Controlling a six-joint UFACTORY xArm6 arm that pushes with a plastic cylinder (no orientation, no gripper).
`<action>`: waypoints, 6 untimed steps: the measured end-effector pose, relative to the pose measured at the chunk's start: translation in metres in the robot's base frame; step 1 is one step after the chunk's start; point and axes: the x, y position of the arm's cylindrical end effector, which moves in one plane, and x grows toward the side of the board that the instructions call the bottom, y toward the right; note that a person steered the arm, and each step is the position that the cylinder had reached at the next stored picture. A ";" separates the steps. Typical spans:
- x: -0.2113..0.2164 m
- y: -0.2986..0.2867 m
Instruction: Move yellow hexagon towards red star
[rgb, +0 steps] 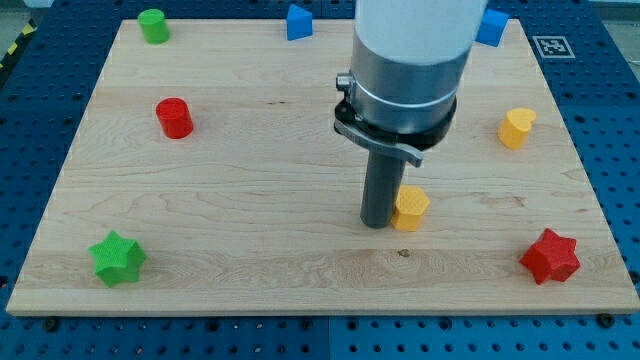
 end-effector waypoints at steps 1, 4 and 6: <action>-0.001 0.003; -0.001 0.058; -0.001 0.106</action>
